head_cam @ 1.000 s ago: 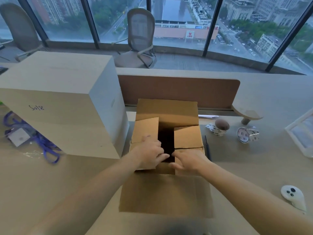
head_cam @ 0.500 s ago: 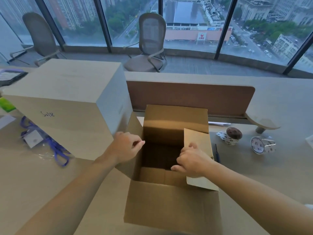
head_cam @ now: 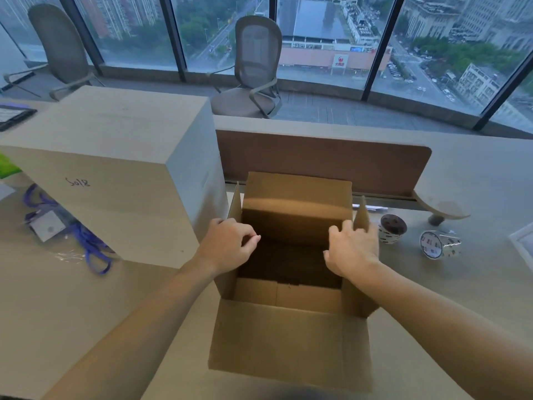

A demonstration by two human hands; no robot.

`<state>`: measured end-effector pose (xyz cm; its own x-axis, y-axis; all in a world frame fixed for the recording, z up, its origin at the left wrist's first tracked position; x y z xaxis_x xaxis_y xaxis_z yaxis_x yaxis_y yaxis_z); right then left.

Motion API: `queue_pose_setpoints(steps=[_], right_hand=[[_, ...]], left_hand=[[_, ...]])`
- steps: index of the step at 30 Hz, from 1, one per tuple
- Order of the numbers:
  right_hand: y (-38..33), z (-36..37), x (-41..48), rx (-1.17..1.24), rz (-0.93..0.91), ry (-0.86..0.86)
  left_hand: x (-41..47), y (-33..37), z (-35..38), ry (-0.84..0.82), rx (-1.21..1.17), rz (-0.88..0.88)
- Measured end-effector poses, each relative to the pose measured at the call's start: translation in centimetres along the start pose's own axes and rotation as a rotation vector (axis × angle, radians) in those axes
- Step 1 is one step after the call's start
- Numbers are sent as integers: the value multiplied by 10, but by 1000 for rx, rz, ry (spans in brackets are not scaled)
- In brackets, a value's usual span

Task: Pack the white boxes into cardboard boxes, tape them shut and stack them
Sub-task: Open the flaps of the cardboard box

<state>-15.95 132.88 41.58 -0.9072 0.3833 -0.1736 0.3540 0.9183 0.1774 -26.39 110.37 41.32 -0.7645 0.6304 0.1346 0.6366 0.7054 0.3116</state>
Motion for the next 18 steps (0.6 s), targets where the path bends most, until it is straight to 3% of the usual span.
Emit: queue_pose_setpoints(steps=[4,10,13,16,18], right_hand=[[41,34,4,-125,173,-182],[52,100,-2,256,100,-241],[52,110,-5,670,170,-242],[52,111,-7,1173,298,-159],[54,118,-9,1376,382,-96]], left_hand=[[1,3,0,19,4,10],[2,10,4,-15,58,50],[3,10,5,-44,113,81],[2,9,3,-43,173,98],[0,6,2,-36,181,93]])
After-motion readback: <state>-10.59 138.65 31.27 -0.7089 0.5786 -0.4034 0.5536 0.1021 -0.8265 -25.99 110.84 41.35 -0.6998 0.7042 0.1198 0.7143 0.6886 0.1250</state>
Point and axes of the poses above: each hand's wrist, its own x-axis towards the middle knuckle, its own z-axis out of the palm, y = z × x, the point moved 6 cm from there along x, towards the middle knuckle, and after that the axes turned 8 degrees about x, right-handed, at the moved point
